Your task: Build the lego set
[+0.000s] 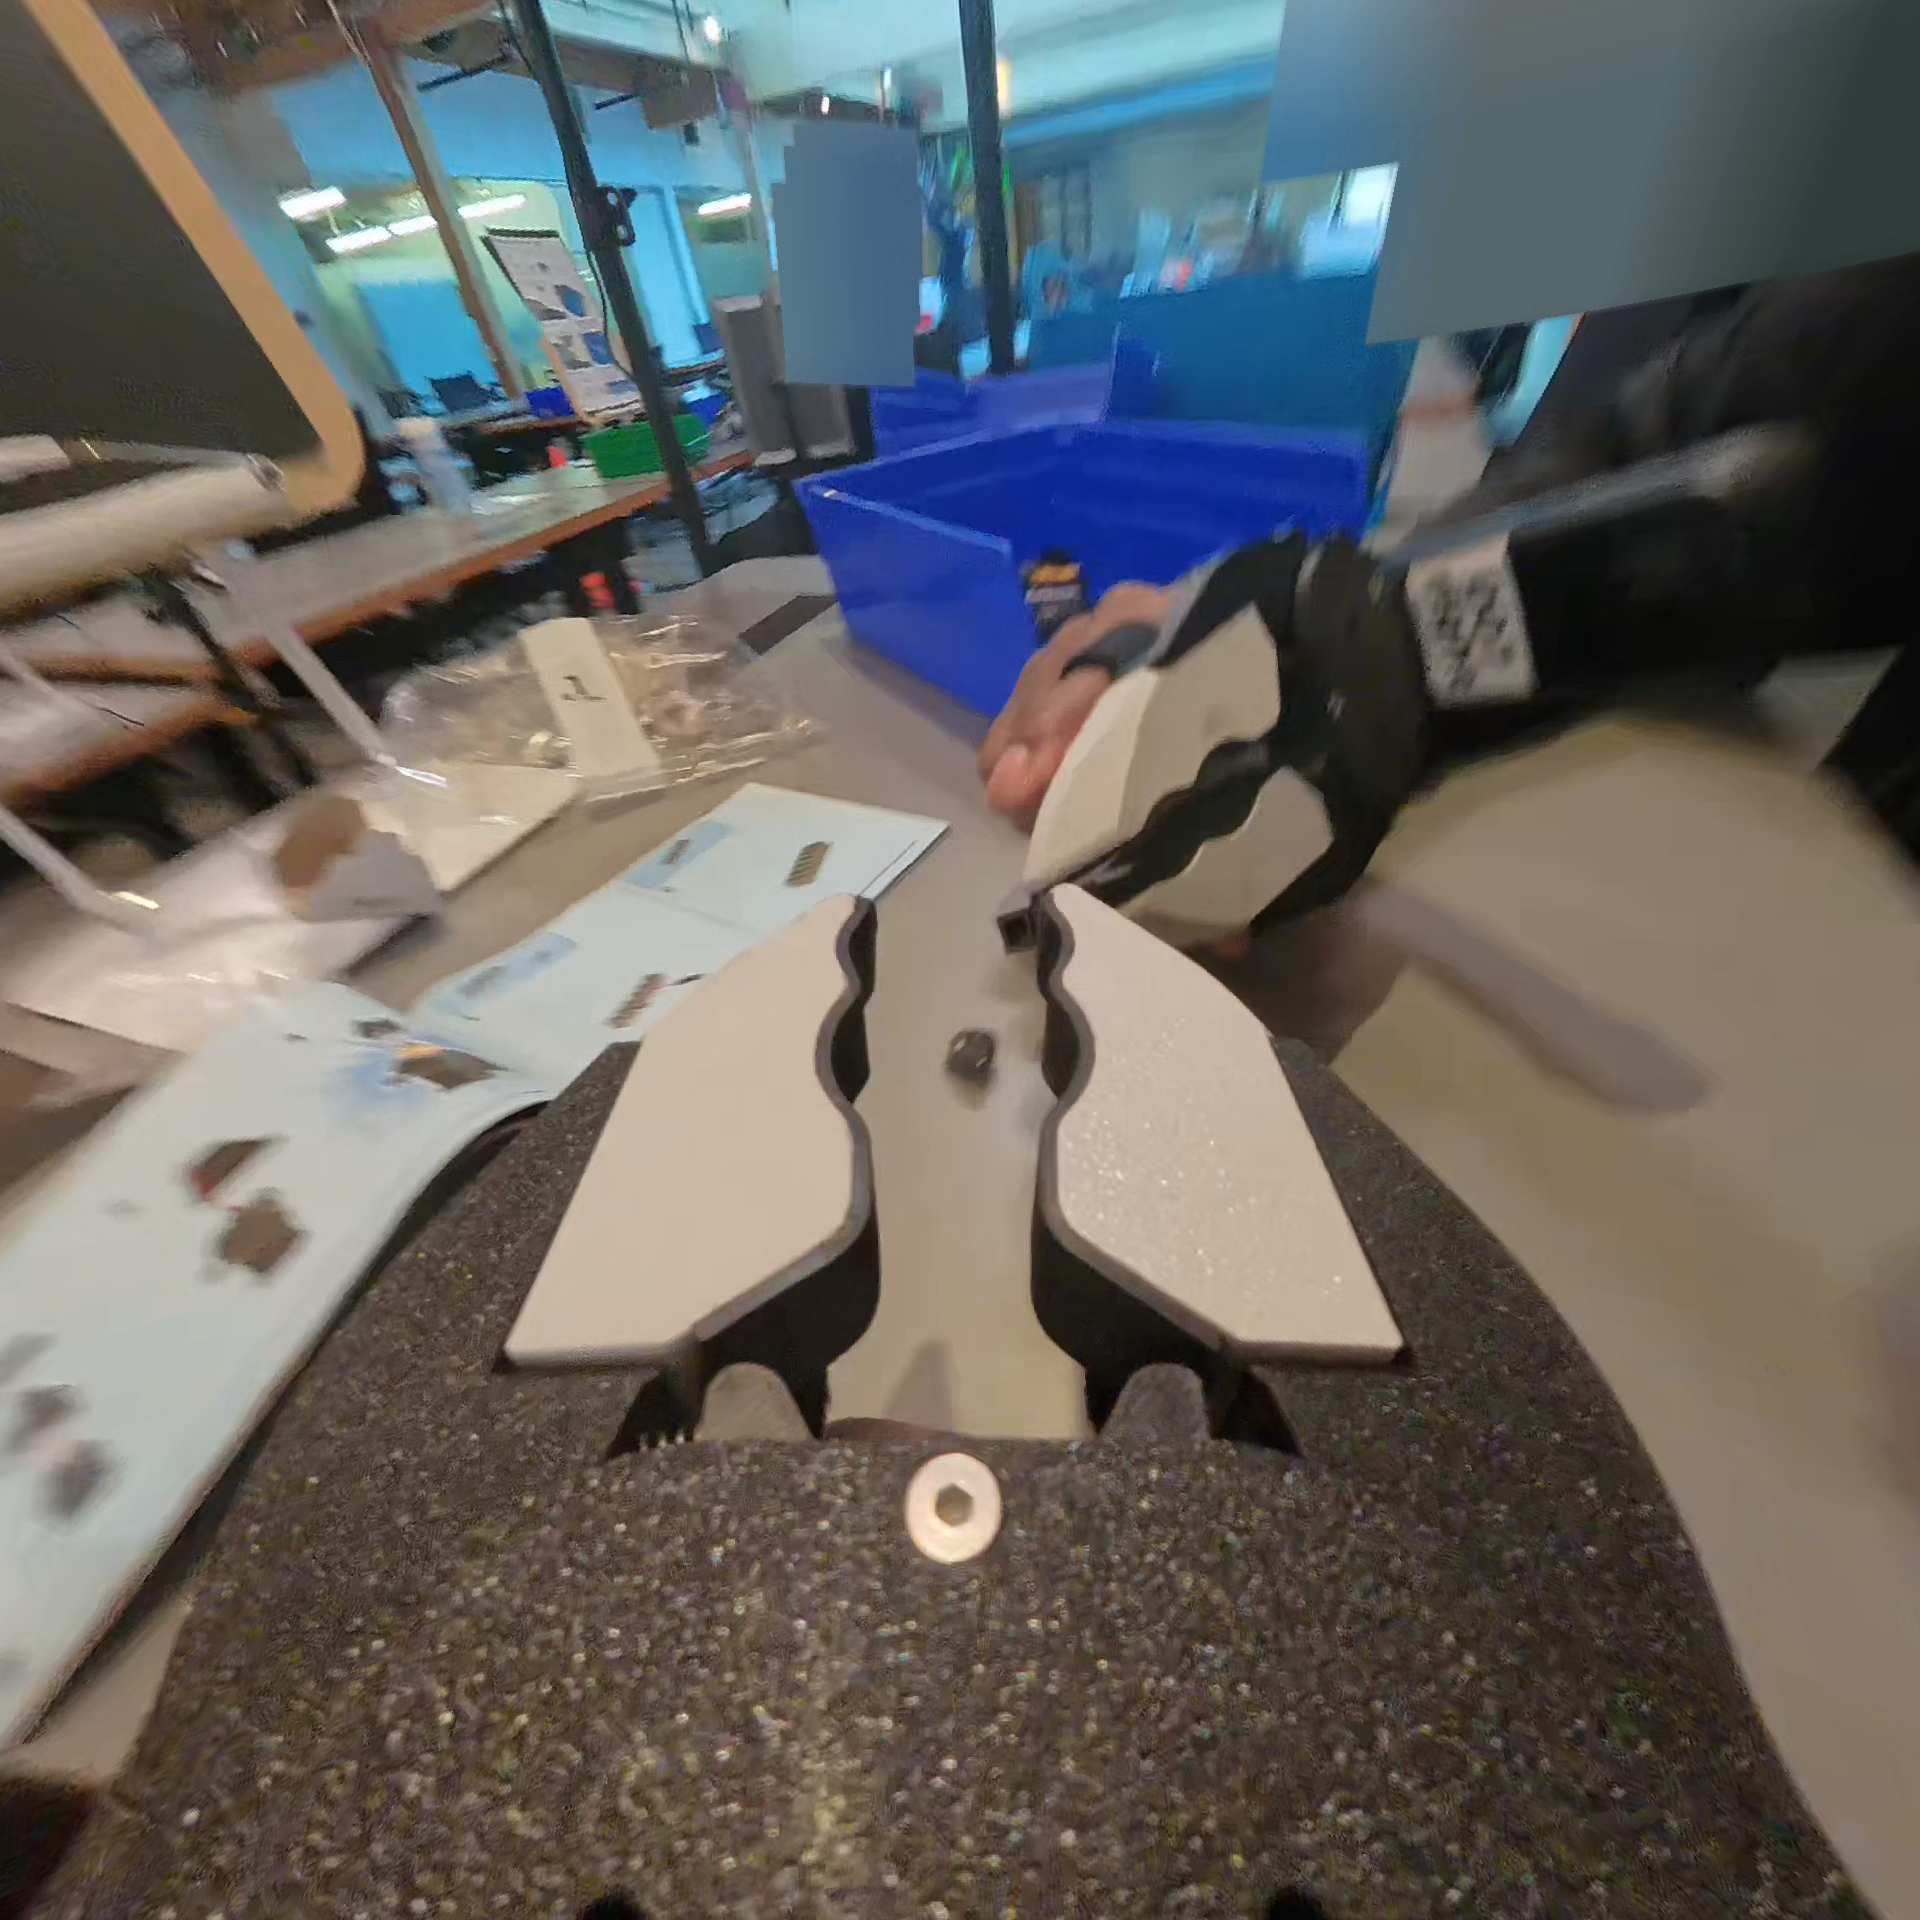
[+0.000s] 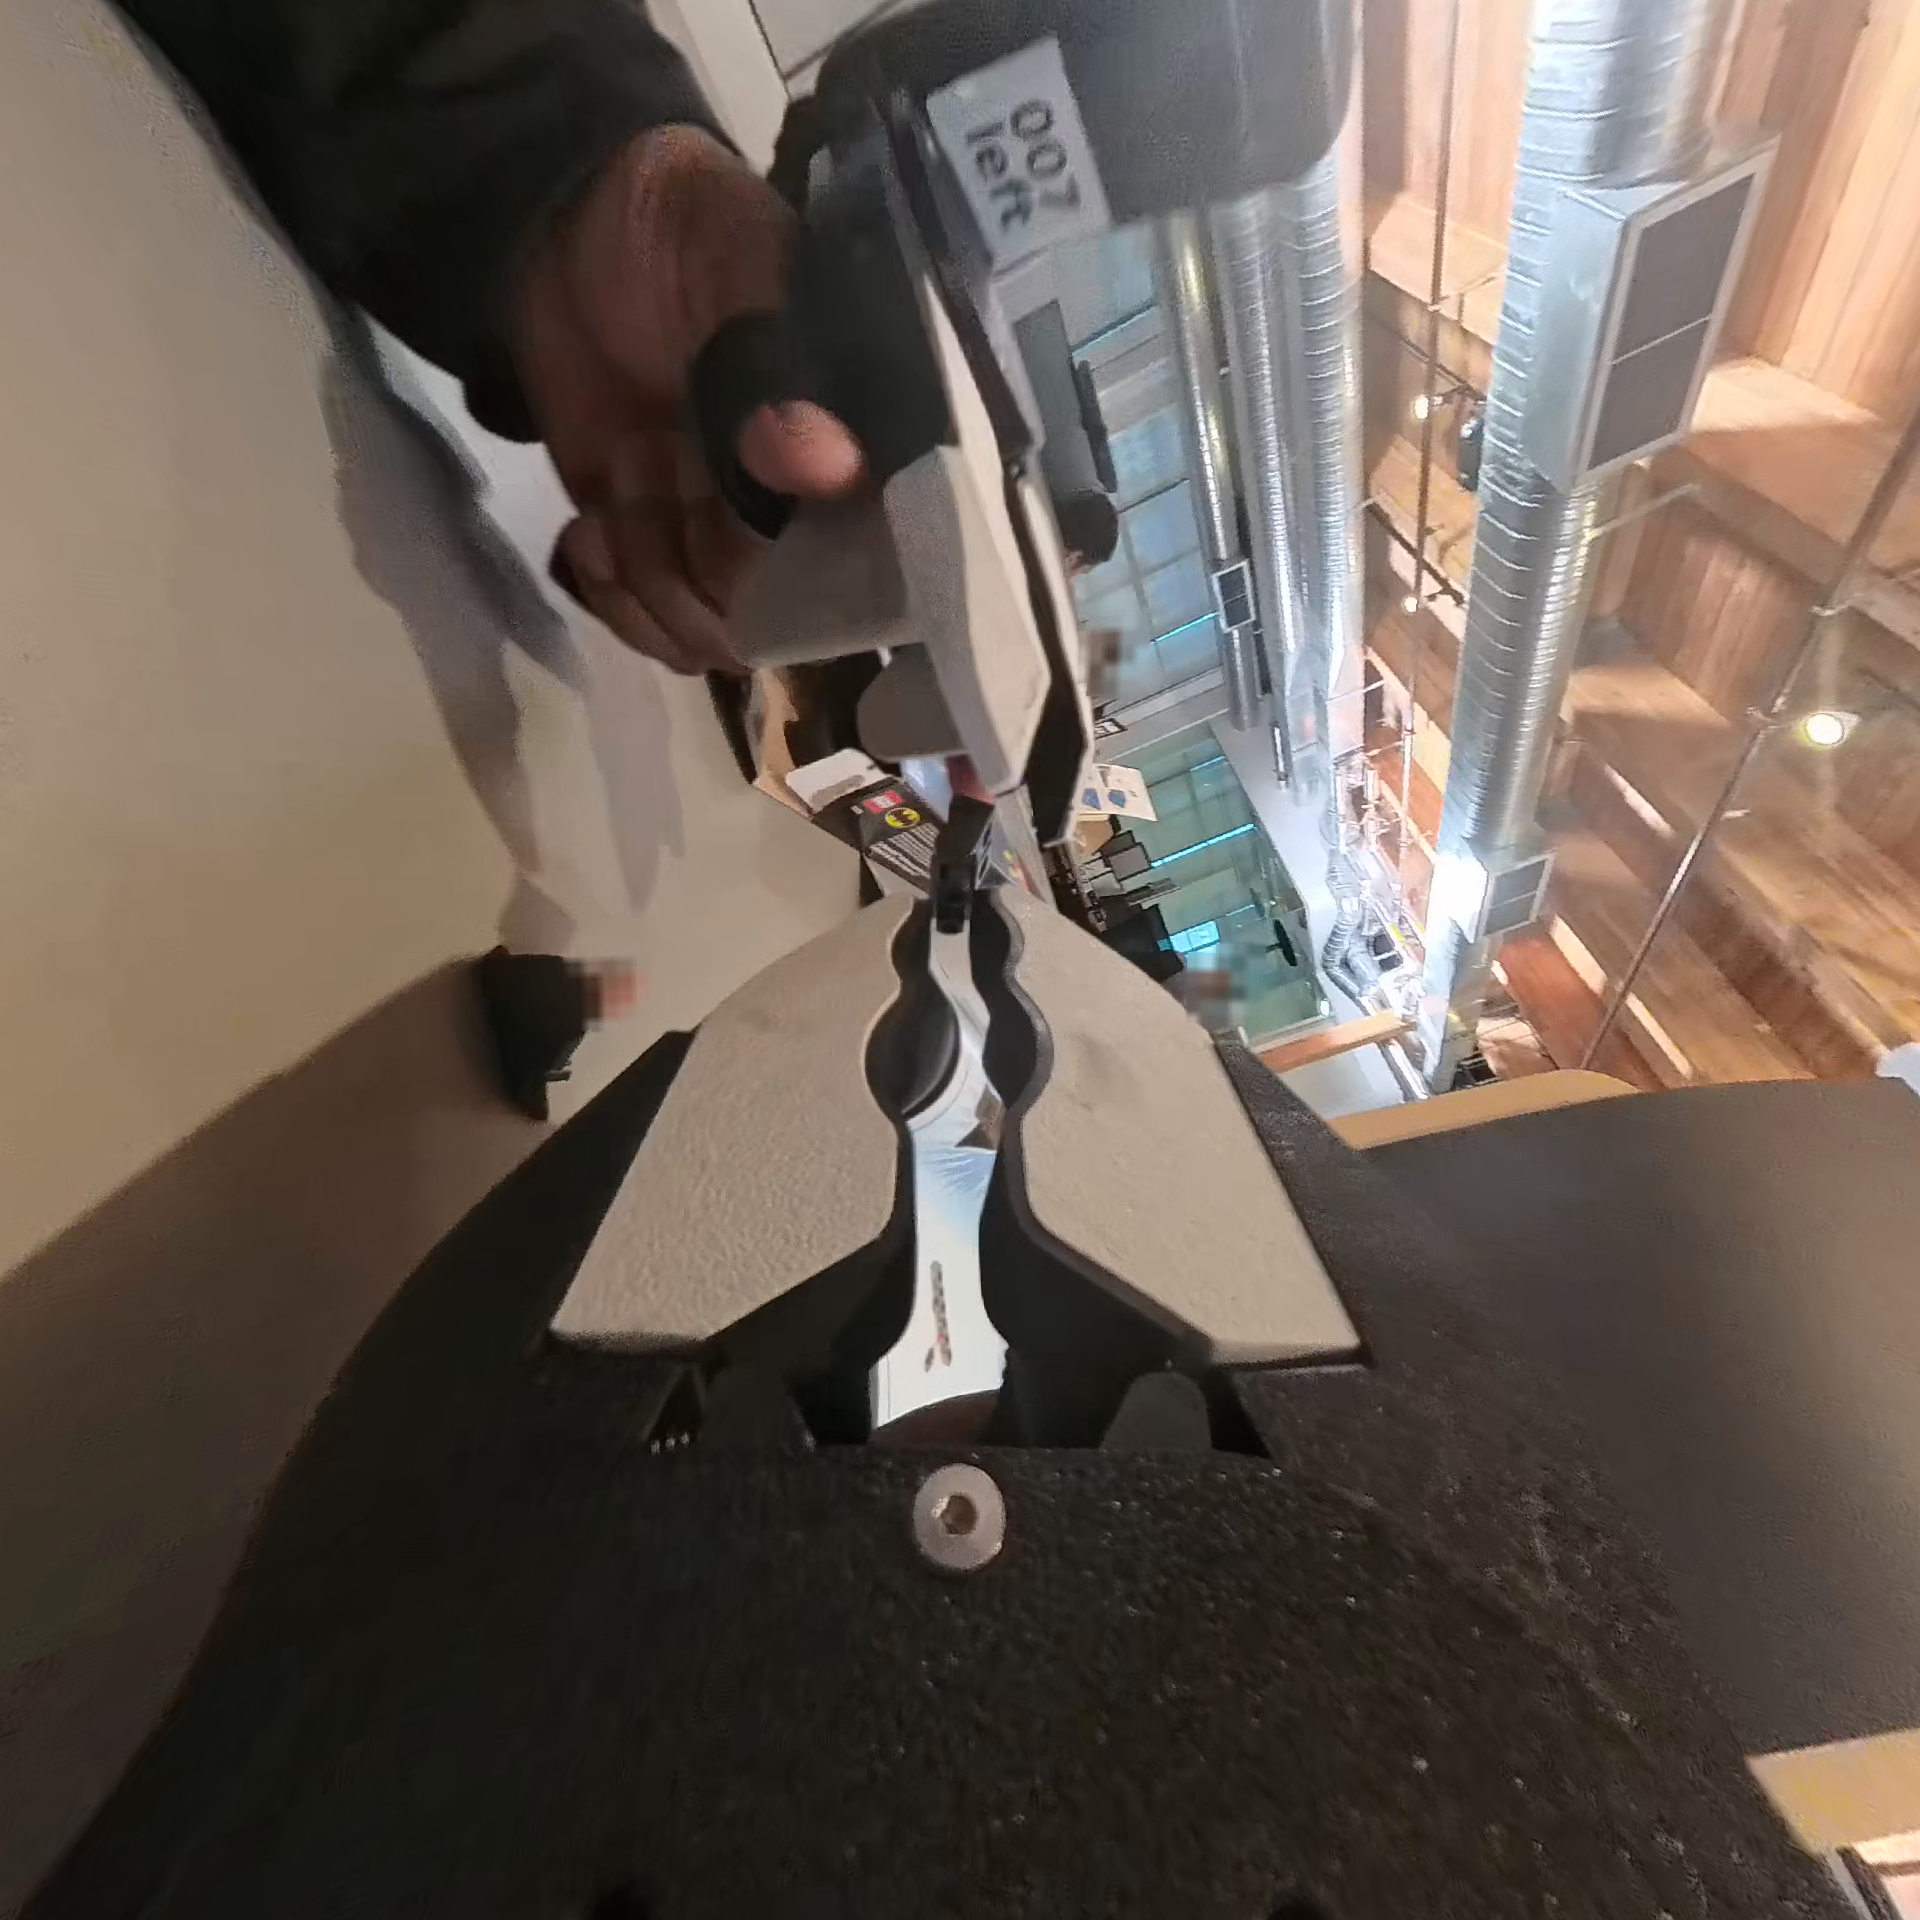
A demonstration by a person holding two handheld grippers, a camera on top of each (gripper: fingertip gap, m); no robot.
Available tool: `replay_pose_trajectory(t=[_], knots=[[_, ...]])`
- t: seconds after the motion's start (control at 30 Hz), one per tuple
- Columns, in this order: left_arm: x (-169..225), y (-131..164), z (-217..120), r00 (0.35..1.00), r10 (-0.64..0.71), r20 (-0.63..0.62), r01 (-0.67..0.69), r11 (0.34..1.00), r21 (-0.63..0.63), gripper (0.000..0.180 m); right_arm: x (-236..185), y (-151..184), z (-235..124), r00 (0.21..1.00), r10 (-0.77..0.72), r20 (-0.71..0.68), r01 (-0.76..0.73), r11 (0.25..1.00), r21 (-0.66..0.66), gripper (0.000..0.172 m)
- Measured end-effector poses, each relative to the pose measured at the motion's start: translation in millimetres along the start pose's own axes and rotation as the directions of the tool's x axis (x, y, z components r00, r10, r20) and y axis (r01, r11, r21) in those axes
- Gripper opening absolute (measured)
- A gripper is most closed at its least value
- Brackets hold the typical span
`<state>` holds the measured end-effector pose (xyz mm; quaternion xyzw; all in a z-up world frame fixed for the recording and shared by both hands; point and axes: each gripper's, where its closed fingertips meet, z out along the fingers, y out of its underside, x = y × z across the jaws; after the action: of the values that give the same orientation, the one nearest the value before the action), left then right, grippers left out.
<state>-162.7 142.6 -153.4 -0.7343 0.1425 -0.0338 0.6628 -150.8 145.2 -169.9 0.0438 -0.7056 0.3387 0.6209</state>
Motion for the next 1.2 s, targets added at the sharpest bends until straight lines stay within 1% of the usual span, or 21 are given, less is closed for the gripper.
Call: replay_pose_trajectory(t=[0.03, 0.1, 0.17, 0.23, 0.4, 0.5, 0.57, 0.7, 0.77, 0.87, 1.03, 1.1, 1.2], knots=[[1, 4, 0, 0.995, 0.101, 0.023, -0.100, 0.994, -0.042, 0.031, -2, 1, 1, 1.000, 0.005, 0.017, -0.005, 1.000, -0.004, 0.007], [4, 9, 0, 0.957, 0.285, 0.054, -0.277, 0.954, -0.114, 0.031, -7, 3, 1, 0.999, 0.017, 0.048, -0.016, 1.000, -0.011, 0.007], [8, 13, 2, 0.913, 0.404, 0.057, -0.391, 0.906, -0.161, 0.031, -10, 6, 2, 0.998, 0.020, 0.065, -0.019, 1.000, -0.023, 0.007], [12, 17, 4, 0.887, 0.460, 0.046, -0.444, 0.876, -0.186, 0.033, -11, 7, 2, 0.996, 0.041, 0.076, -0.039, 0.999, -0.027, 0.008], [16, 28, 8, 0.869, 0.494, 0.018, -0.478, 0.849, -0.224, 0.035, -15, 9, 4, 0.984, 0.123, 0.129, -0.119, 0.992, -0.039, 0.007], [19, 34, 9, 0.865, 0.501, -0.011, -0.489, 0.839, -0.238, 0.034, -20, 5, 2, 0.959, 0.204, 0.196, -0.203, 0.979, -0.027, 0.008], [23, 36, 10, 0.867, 0.498, -0.030, -0.491, 0.840, -0.231, 0.029, -24, 3, 1, 0.935, 0.256, 0.246, -0.259, 0.966, -0.019, 0.008], [29, 35, 11, 0.896, 0.440, -0.062, -0.443, 0.874, -0.199, 0.013, -29, 2, -1, 0.896, 0.320, 0.307, -0.328, 0.944, -0.029, 0.008], [30, 37, 11, 0.912, 0.402, -0.080, -0.410, 0.889, -0.205, 0.011, -32, 3, -1, 0.876, 0.347, 0.335, -0.355, 0.934, -0.039, 0.008], [29, 38, 12, 0.944, 0.319, -0.084, -0.330, 0.918, -0.218, 0.010, -32, 4, -1, 0.869, 0.358, 0.343, -0.363, 0.930, -0.049, 0.008], [25, 37, 12, 0.979, 0.187, -0.084, -0.201, 0.957, -0.209, 0.009, -28, 7, 0, 0.890, 0.344, 0.299, -0.347, 0.937, -0.047, 0.009], [24, 37, 12, 0.982, 0.169, -0.079, -0.182, 0.962, -0.205, 0.008, -28, 9, 1, 0.901, 0.328, 0.282, -0.328, 0.943, -0.050, 0.010], [23, 36, 12, 0.982, 0.177, -0.073, -0.188, 0.962, -0.196, 0.008, -27, 14, 2, 0.919, 0.304, 0.251, -0.295, 0.953, -0.072, 0.009]])
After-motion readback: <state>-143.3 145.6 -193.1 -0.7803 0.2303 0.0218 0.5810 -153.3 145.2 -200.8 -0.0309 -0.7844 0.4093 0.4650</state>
